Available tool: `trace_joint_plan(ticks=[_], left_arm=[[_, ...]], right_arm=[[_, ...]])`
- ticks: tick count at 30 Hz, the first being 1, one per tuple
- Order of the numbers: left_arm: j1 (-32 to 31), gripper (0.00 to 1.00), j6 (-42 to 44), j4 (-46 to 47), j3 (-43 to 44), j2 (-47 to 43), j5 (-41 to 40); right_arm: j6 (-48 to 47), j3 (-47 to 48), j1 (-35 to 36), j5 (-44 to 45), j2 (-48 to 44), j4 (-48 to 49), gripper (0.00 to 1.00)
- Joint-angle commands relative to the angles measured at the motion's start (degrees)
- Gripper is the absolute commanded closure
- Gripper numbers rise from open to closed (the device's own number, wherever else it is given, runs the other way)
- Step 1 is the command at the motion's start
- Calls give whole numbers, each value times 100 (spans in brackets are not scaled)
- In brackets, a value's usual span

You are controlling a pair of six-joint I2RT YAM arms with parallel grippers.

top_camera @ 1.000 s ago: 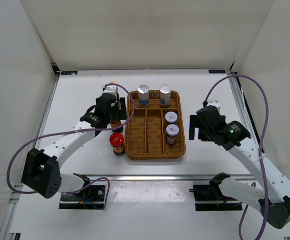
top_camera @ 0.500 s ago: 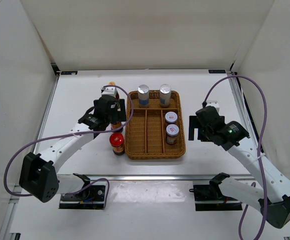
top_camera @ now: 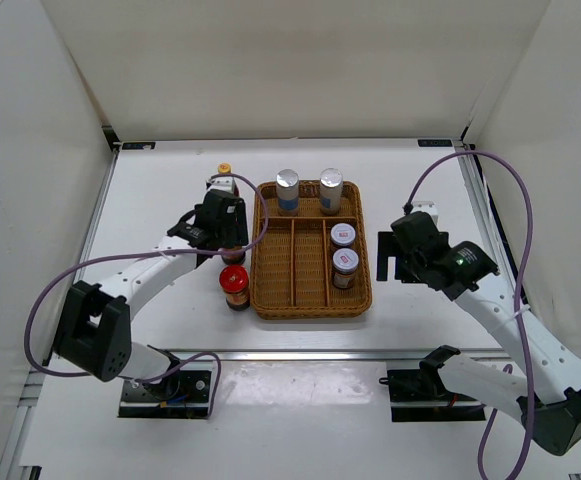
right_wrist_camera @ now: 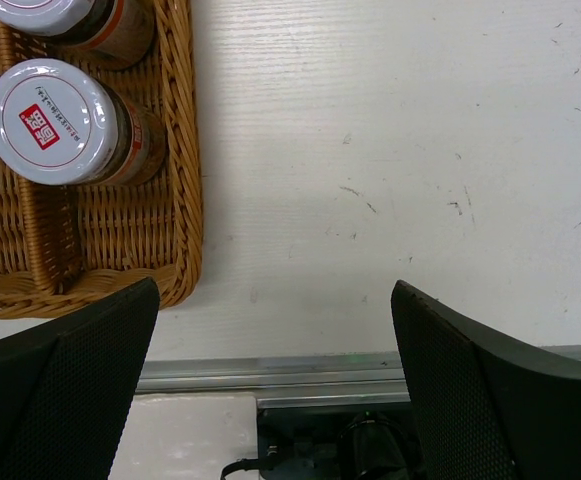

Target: Organize the condiment bottles

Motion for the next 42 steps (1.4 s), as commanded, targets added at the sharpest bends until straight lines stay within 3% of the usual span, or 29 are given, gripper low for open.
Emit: trace_joint_plan(ticks=[1, 7, 14, 22, 28, 37, 39, 41, 42], left_arm=[[59, 28, 14, 36, 231, -118, 212], [7, 61, 76, -227, 705, -680, -147], [-591, 73, 260, -368, 1584, -1182, -343], [-1373, 74, 269, 9, 2543, -85, 378], [-1567, 76, 269, 632, 2675, 838, 738], [-1681, 74, 102, 634, 2851, 1867, 739], [-1743, 71, 102, 634, 2851, 1937, 739], [-1803, 60, 50, 634, 2851, 1991, 739], [-1804, 49, 50, 634, 2851, 1991, 739]], right_arm=[[-71, -36, -13, -14, 20, 176, 0], [-71, -36, -13, -14, 20, 176, 0], [-71, -36, -13, -14, 72, 176, 0], [-71, -36, -13, 38, 125, 176, 0], [-18, -36, -13, 100, 125, 176, 0], [-18, -36, -13, 153, 72, 176, 0], [-18, -36, -13, 153, 72, 176, 0], [-18, -36, -13, 153, 72, 176, 0], [-18, -36, -13, 153, 72, 176, 0]])
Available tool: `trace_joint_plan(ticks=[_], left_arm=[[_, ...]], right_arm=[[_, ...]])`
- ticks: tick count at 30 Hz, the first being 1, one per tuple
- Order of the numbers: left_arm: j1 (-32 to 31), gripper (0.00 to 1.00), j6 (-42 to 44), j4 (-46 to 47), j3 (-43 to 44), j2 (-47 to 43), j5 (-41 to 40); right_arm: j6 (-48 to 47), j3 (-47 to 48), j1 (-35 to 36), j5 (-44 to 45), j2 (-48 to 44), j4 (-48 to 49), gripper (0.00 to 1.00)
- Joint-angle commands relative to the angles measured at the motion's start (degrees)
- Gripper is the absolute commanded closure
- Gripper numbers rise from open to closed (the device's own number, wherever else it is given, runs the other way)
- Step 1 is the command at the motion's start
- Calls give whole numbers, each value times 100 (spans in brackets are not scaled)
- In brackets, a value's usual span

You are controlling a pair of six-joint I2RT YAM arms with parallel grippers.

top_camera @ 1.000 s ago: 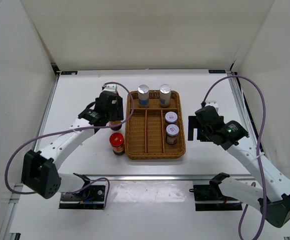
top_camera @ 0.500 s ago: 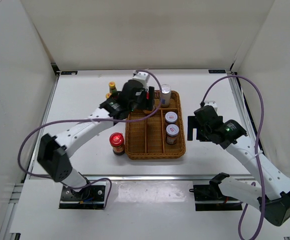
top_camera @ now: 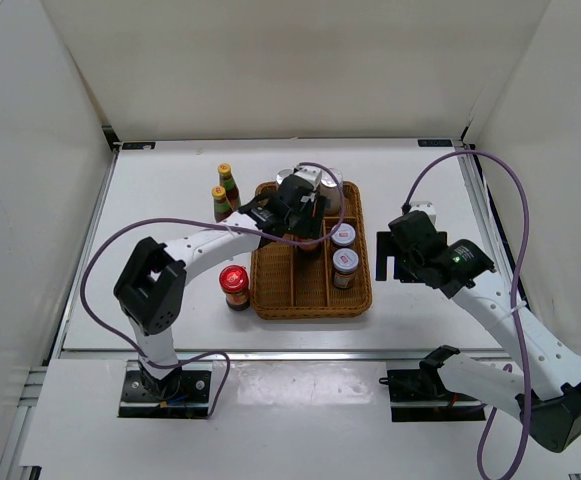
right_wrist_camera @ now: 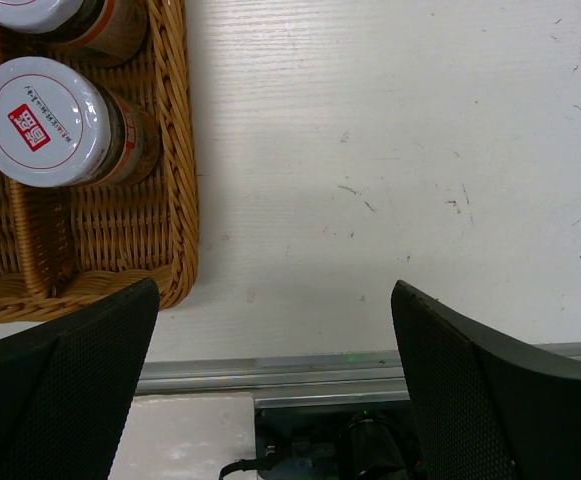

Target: Organize the condiment bottles

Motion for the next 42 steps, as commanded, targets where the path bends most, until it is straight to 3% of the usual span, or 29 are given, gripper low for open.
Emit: trace_joint_plan(ticks=[1, 3, 6, 9, 13, 17, 21, 31, 42], left_arm=[[-143, 27, -90, 381, 418, -169, -72], [-282, 1, -90, -56, 611, -169, -308], [-459, 0, -90, -506, 797, -720, -968], [-460, 0, 33, -508, 280, -1862, -1197], [-512, 0, 375, -769, -1026, -3514, -1030], [-512, 0, -159, -1402, -2143, -5086, -1171], [-512, 0, -696, -1562, -3060, -5835, -1057], [-512, 0, -1197, -1562, -3712, -5390, -1548], [-275, 2, -1602, -1562, -4002, -4879, -1549]], right_arm=[[-18, -34, -13, 135, -48, 173, 0], [-18, -34, -13, 135, -48, 173, 0], [34, -34, -13, 135, -48, 173, 0], [35, -34, -13, 135, -48, 173, 0], [35, -34, -13, 135, -48, 173, 0], [35, -86, -13, 135, -48, 173, 0], [35, -86, -13, 74, 145, 226, 0], [-18, -86, -13, 21, 146, 226, 0], [-18, -86, -13, -32, 146, 226, 0]])
